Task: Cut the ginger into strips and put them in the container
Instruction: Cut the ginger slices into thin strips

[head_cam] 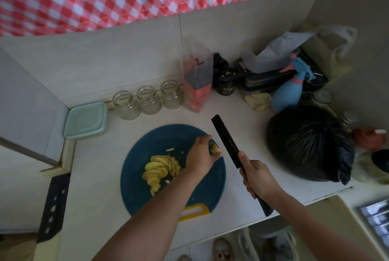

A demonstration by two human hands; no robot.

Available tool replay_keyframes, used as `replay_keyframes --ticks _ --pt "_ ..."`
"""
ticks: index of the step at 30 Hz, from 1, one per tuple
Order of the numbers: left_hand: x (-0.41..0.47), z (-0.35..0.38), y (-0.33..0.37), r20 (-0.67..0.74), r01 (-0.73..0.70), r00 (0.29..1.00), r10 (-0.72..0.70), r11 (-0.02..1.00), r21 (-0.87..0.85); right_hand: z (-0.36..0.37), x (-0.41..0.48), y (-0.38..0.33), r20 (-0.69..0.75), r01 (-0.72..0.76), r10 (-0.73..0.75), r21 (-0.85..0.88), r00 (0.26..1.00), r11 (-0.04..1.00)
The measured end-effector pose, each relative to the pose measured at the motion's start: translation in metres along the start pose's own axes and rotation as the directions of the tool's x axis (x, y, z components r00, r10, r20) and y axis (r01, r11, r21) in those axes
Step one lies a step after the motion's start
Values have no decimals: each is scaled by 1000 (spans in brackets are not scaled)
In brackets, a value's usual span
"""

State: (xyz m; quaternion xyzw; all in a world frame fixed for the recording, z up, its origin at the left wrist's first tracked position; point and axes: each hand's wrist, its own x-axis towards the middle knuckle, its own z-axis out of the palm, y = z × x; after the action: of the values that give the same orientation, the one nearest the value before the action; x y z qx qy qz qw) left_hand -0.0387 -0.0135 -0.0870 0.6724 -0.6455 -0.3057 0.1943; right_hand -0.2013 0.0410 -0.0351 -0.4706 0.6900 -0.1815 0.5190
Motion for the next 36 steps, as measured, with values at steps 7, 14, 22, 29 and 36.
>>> replay_keyframes --ticks 7,14,22,29,36 --pt "6 7 -3 5 34 999 -34 989 -143 -2 0 9 -13 11 -11 -31 1000 999" --pt "-29 -10 -25 -17 95 995 -103 958 -270 16 4 11 23 50 -48 -105 999 993" --pt "-55 -10 -35 -97 91 987 -131 938 -335 45 6 15 116 129 -99 -298 988 946" --pt "-64 3 -37 -179 62 973 -143 917 -394 56 4 17 126 169 -128 -407 984 898" --pt "-61 4 -41 -135 89 977 -167 888 -452 60 7 13 155 201 -148 -419 977 885"
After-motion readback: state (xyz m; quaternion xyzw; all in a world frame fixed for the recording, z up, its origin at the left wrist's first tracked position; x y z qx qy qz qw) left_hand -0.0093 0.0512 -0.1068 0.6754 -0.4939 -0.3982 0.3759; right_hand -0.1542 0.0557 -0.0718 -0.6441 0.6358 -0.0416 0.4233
